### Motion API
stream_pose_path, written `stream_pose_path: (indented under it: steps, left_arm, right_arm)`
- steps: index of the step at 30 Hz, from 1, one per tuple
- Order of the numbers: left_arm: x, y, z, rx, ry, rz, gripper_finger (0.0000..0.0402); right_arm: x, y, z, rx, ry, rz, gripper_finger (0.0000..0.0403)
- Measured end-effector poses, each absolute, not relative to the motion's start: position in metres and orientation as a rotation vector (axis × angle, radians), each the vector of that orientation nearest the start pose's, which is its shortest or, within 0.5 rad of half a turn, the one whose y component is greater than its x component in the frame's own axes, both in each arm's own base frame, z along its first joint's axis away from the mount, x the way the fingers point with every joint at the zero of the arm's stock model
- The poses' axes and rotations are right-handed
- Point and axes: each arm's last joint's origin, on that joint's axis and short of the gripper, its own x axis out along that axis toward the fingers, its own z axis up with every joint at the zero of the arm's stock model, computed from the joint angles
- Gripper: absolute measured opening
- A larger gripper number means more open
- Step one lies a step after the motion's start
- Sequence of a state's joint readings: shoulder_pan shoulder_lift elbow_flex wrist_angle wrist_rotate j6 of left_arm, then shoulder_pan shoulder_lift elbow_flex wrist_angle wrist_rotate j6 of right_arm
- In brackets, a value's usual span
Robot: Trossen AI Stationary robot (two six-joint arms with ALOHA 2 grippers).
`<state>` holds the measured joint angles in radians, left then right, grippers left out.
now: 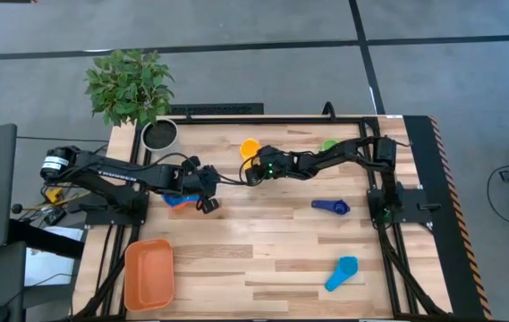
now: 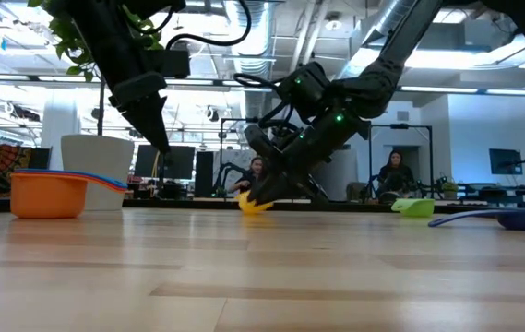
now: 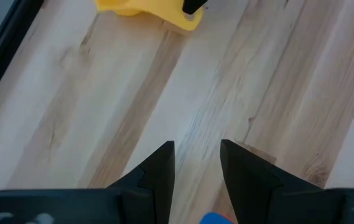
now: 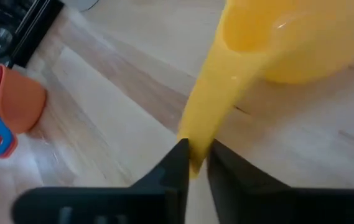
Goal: Nest measuring cups in basket
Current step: Stack the yellow measuring cup on top of the blue measuring cup
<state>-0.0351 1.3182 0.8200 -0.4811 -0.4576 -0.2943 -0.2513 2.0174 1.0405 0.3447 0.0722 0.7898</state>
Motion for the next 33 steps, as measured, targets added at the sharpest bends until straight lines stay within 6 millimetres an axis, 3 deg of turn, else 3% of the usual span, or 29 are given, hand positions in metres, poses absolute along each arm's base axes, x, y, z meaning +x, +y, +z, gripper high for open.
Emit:
stream_pose_path:
  steps: [5,11,18,23,27,33]
  left_arm:
    - [0.25,0.0,0.217,-0.022,0.888,0.508,0.0118]
    - [0.247,-0.007,0.215,-0.003,0.919,0.497,0.0118]
    - [0.249,-0.012,0.218,0.19,0.895,0.506,0.0118]
    - [0.263,-0.017,0.228,0.354,0.783,0.302,0.0118]
    - [0.275,-0.024,0.232,0.458,0.685,0.094,0.0118]
    - [0.282,-0.023,0.229,0.566,0.67,0.145,0.0118]
  right_arm:
    - [0.387,-0.098,0.115,0.755,0.494,-0.522,0.0012]
    - [0.387,-0.077,0.116,0.68,0.588,-0.422,0.001]
    - [0.38,-0.022,0.139,0.529,0.733,-0.272,0.0005]
    - [0.377,0.01,0.157,0.519,0.72,-0.145,0.0007]
    - [0.376,0.023,0.168,0.513,0.69,-0.094,0.0005]
    - [0.376,0.033,0.171,0.513,0.676,-0.065,0.0008]
